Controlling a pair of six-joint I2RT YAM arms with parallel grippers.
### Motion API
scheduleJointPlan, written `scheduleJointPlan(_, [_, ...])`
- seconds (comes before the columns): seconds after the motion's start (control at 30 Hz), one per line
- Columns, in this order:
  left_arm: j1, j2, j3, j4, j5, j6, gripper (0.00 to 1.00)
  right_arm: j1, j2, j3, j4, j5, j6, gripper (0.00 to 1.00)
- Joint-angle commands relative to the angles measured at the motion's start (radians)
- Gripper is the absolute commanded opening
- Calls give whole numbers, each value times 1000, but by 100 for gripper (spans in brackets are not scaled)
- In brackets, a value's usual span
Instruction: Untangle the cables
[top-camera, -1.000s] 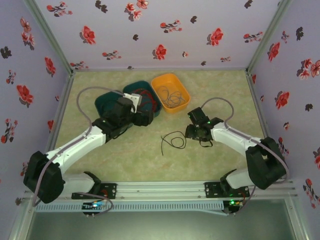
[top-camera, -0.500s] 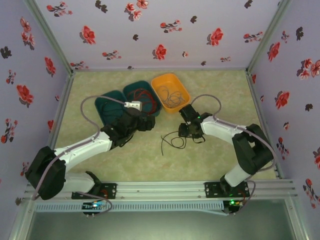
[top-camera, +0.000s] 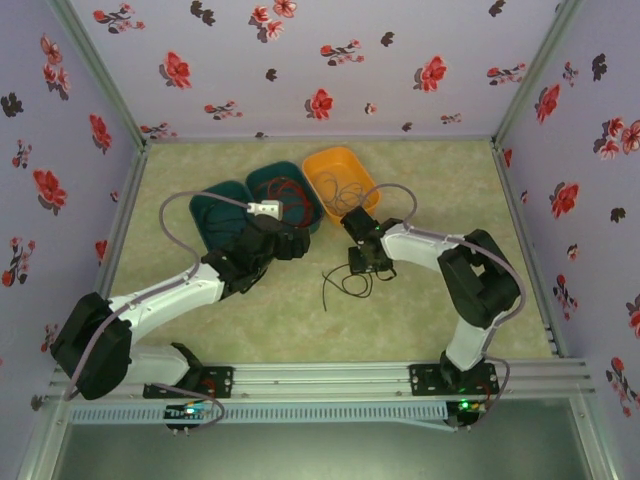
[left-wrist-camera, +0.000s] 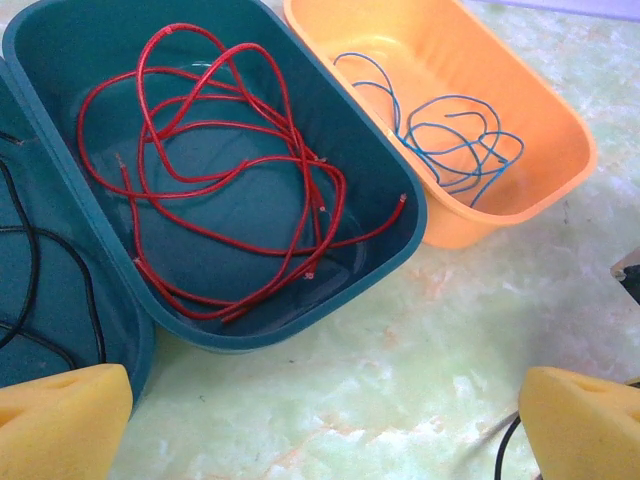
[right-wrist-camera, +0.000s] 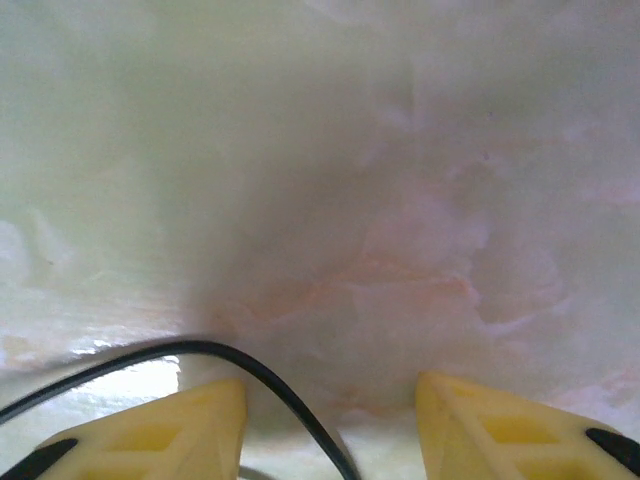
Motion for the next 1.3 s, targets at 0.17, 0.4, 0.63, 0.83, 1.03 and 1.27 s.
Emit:
scheduleJointPlan(0.17, [-4,11,8,1,-35,-16,100,6,56,-23,45,-76,-1,35])
scheduleJointPlan(0.4, [-4,3,10,-9,-36,-25,100,6,12,-34,24,-48,-9,7])
scheduleJointPlan(0.63, [-5,4,7,-10,-35,-44,100,6,-141,-48,7,-1,-15,0])
scheduleJointPlan(0.83, [-4,-9,-2,7,-35,-45,100,6,-254,-61,-3,24,-14,0])
scheduleJointPlan(1.03, [-4,-11,-21,85,22,-36,98,7,-363,-80,13,39,-16,0])
scheduleJointPlan(1.27, [-3,33,-10,151,186,20,88,6,-470,-103,52,29,-16,0])
